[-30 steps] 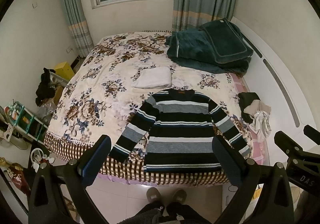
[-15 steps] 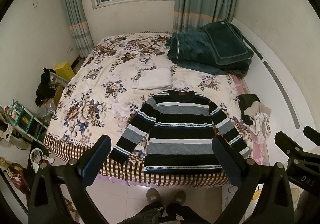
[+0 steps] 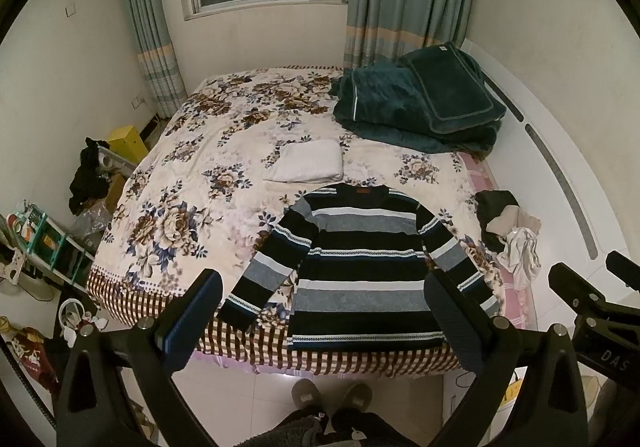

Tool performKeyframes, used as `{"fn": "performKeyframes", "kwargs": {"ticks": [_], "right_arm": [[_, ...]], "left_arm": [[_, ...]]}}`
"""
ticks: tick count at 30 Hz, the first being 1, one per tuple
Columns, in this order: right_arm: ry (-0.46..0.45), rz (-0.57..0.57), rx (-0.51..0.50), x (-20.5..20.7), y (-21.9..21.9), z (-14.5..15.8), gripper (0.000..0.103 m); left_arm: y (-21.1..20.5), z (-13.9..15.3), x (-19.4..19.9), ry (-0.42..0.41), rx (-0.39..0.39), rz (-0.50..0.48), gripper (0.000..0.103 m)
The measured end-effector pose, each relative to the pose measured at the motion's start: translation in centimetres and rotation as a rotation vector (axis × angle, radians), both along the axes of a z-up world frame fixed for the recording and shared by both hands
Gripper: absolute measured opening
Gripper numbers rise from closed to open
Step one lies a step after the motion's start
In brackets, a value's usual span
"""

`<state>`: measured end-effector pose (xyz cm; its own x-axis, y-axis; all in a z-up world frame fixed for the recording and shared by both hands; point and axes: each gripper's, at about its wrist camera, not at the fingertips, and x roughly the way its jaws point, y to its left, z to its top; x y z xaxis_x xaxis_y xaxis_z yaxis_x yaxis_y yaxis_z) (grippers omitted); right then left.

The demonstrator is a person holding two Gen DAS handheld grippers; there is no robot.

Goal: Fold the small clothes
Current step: 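Lower both grippers to the sweater and grasp its hem edge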

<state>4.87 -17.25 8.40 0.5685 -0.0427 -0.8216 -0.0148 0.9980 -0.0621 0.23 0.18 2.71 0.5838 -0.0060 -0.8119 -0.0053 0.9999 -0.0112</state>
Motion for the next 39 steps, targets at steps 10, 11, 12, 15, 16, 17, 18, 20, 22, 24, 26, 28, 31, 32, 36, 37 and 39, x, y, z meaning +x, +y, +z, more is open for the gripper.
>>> {"fn": "performKeyframes", "kwargs": {"ticks": [10,11,12,15,16,17,18,20,22,24,26,28,31,32,36,37,39], "right_arm": [[0.007,-0.012,0.024,0.1,0.0,-0.1,0.103],[0.008,-0.021,0.034,0.3,-0.2,-0.3,0.103],[0.014,-0.036,0.052,0.5,-0.7,-0.7,0.103],[0.049,-0.101,0.101,2.0,-3.0,-3.2,0.103],[0.064,-0.136,0.108,2.6,-4.2,-4.6,0.103],[0.079,-0.184,0.118,3.2,-5.8,-6.2,0.103],[0.097,-0.244,0.127,3.8,-7.5,-8.0,0.103],[0.133,-0.357,0.174,4.8,-11.7,-12.0,0.103],[0.182,-0.472,0.195,5.7,-15.8,-16.6,0.103],[0.228,-0.605,0.231,5.6,-21.0,-21.4,0.103],[0.277,-0.745,0.296,5.0,-26.8,-26.8,0.101],[0.299,-0.850,0.347,4.1,-31.7,-31.5,0.088],[0.342,-0.961,0.417,4.2,-38.6,-39.9,0.077],[0.356,-0.989,0.467,4.6,-40.9,-43.2,0.077],[0.380,-1.026,0.622,7.4,-46.3,-54.1,0.077],[0.388,-1.034,0.638,8.0,-46.7,-55.9,0.077],[0.438,-1.087,0.637,9.6,-48.1,-61.2,0.077]], "left_arm": [[-0.1,-0.1,0.3,-0.005,0.001,-0.002,0.103],[-0.2,-0.3,1.1,-0.008,0.011,0.001,0.103],[-0.2,-0.8,2.3,-0.019,0.020,0.008,0.103],[-0.3,-2.5,4.7,-0.072,0.058,0.032,0.103],[-0.4,-3.4,5.8,-0.095,0.065,0.035,0.103],[-0.6,-4.4,7.0,-0.106,0.079,0.041,0.103],[-0.6,-5.3,7.9,-0.107,0.081,0.038,0.103],[-0.9,-8.0,9.8,-0.087,0.077,0.015,0.103],[-1.7,-11.2,11.9,-0.058,0.098,0.002,0.103],[-2.9,-14.9,14.2,-0.010,0.138,-0.007,0.103],[-3.7,-18.4,15.7,0.029,0.164,-0.013,0.103],[-4.6,-22.3,17.6,0.088,0.207,-0.007,0.103],[-5.5,-26.7,19.2,0.151,0.249,0.008,0.103],[-6.0,-28.7,20.2,0.189,0.271,0.015,0.103],[-7.5,-34.1,23.0,0.233,0.311,0.037,0.103],[-7.9,-35.7,23.8,0.244,0.315,0.035,0.103],[-8.6,-38.7,25.2,0.273,0.335,0.033,0.103]]}}
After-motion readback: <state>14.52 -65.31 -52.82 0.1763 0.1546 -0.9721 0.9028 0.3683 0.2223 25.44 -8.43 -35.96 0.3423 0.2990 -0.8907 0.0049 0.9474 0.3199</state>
